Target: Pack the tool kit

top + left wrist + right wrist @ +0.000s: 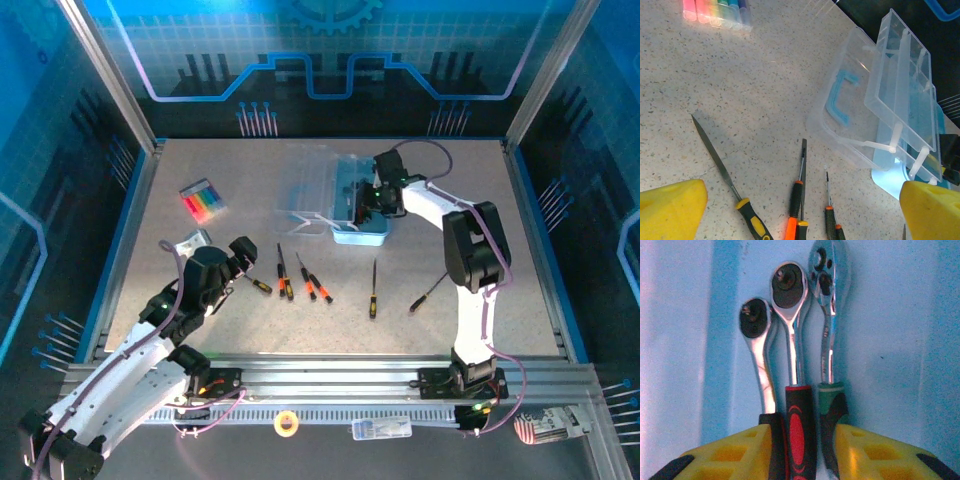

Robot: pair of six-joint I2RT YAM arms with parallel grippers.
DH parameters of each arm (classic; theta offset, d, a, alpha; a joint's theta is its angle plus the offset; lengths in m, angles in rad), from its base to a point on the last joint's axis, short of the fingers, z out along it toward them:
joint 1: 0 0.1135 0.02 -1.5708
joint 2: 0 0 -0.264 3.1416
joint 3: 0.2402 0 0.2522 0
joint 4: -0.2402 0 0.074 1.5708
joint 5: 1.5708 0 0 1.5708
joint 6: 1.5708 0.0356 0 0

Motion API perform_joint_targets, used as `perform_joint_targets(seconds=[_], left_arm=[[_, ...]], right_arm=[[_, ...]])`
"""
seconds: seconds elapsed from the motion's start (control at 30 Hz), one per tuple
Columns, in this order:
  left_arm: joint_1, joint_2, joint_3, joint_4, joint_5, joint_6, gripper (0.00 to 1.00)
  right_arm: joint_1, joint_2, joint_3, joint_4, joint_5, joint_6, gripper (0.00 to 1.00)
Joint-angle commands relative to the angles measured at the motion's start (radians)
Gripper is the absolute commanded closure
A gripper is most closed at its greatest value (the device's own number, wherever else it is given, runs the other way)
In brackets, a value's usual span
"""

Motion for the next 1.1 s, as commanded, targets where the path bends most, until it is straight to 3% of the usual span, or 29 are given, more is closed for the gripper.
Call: perform_joint_targets(seconds=[0.0, 0.23, 0.6, 0.73, 0.9, 1.07], left_arm=[[0.007, -0.012, 0.006, -0.027, -0.027, 0.016, 0.01], [0.008, -0.006, 0.010, -0.016, -0.035, 0.019, 0.01], [0.015, 0.160, 0.037, -0.050, 0.001, 0.016, 0.05], [0.015, 0.230, 0.044, -0.018, 0.056, -0.004, 0.10], [0.012, 0.297, 0.030, 0.118, 0.170, 0.003, 0.21], [-0.070, 0.381, 0.066, 0.223, 0.194, 0.062, 0.21]], right_arm=[[-0.016, -0.129, 0.003, -0.025, 0.043, 0.001, 0.60], [-0.016, -0.295, -0.094, 0.008, 0.042, 0.004, 0.59], [-0.008, -0.649, -0.549, 0.191, -0.003, 0.020, 0.58], [-0.008, -0.741, -0.644, 0.146, 0.030, 0.011, 0.58], [-0.012, -0.826, -0.703, -0.020, 0.178, 0.031, 0.57], [-0.019, -0.899, -0.766, -0.133, 0.237, 0.061, 0.49]])
